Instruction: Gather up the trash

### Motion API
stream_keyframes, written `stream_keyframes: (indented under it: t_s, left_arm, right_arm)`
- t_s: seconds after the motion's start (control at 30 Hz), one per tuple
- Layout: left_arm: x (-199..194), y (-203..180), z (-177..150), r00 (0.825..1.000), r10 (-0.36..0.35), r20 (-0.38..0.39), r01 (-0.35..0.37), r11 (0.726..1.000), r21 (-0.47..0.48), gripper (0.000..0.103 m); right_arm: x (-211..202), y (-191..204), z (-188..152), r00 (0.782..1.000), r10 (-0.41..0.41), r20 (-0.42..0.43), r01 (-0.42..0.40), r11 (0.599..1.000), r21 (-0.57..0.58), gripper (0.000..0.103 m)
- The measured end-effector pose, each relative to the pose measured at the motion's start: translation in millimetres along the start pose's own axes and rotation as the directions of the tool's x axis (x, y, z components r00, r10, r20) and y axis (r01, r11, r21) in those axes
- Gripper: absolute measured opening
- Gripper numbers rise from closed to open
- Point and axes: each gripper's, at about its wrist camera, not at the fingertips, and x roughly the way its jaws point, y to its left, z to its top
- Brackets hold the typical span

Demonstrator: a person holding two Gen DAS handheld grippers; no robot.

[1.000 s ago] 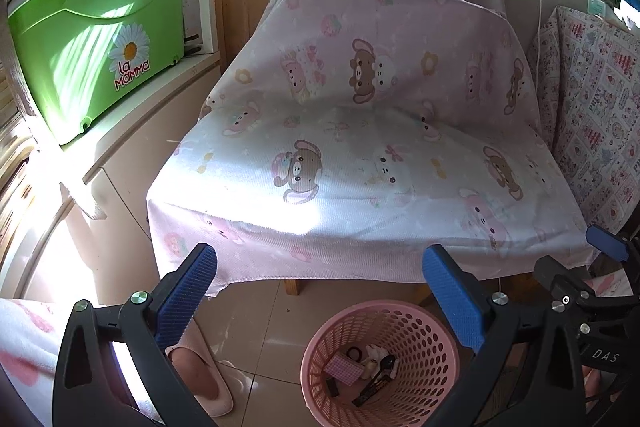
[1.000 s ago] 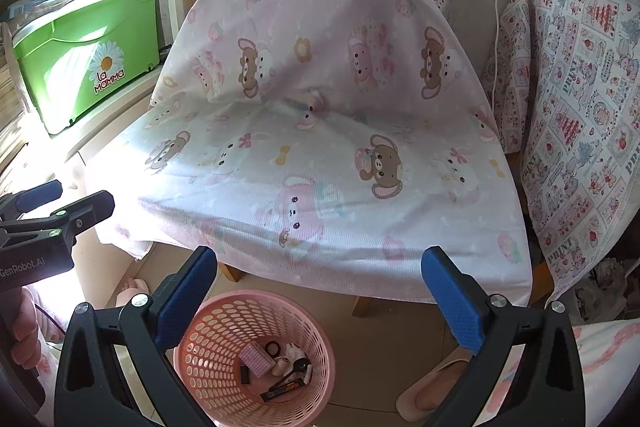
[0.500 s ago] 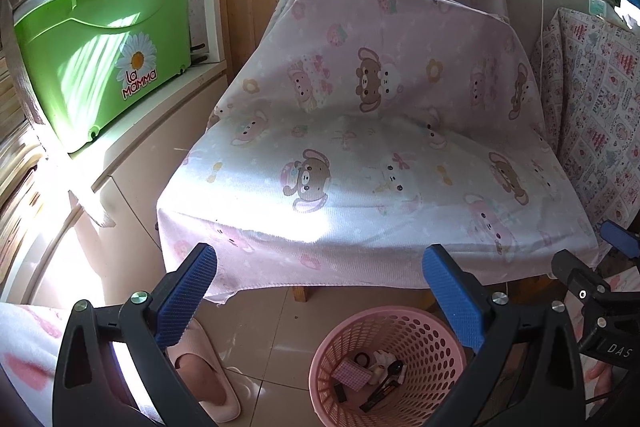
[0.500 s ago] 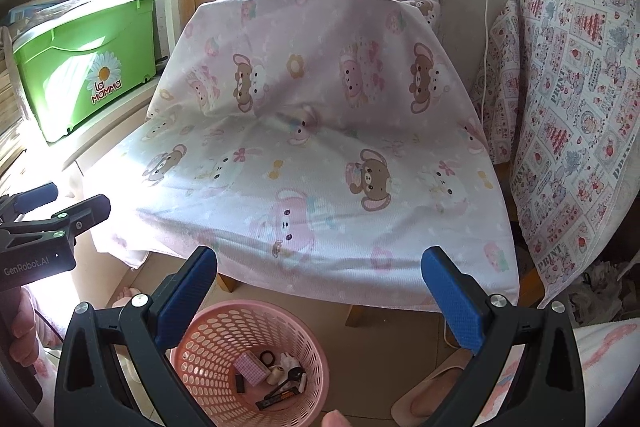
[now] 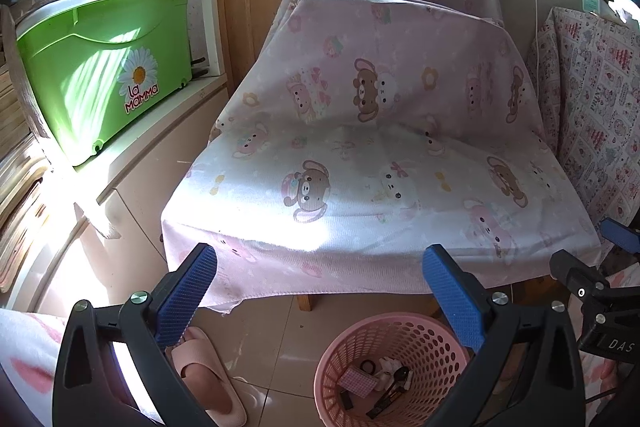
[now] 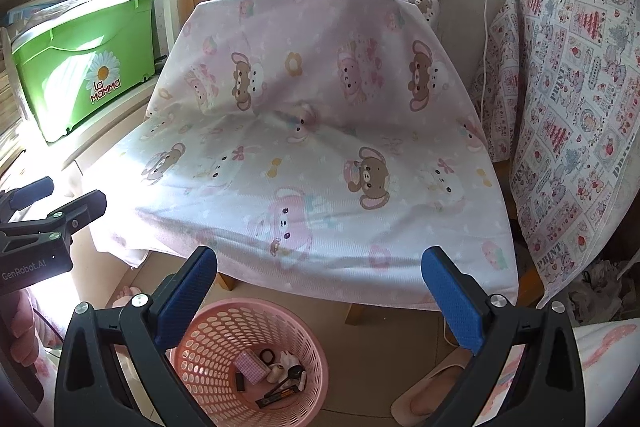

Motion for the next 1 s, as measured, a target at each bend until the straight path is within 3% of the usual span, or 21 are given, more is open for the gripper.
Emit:
stream_keyframes:
  t_s: [1.0]
  left_arm:
    - [-8, -5, 3, 0.998, 0.037, 0.05, -0.038, 0.999, 0.027, 0.102]
  right_arm:
    - [-6, -7, 6, 0.999, -0.031, 0.04, 0.03, 0.999, 0.012, 0.103]
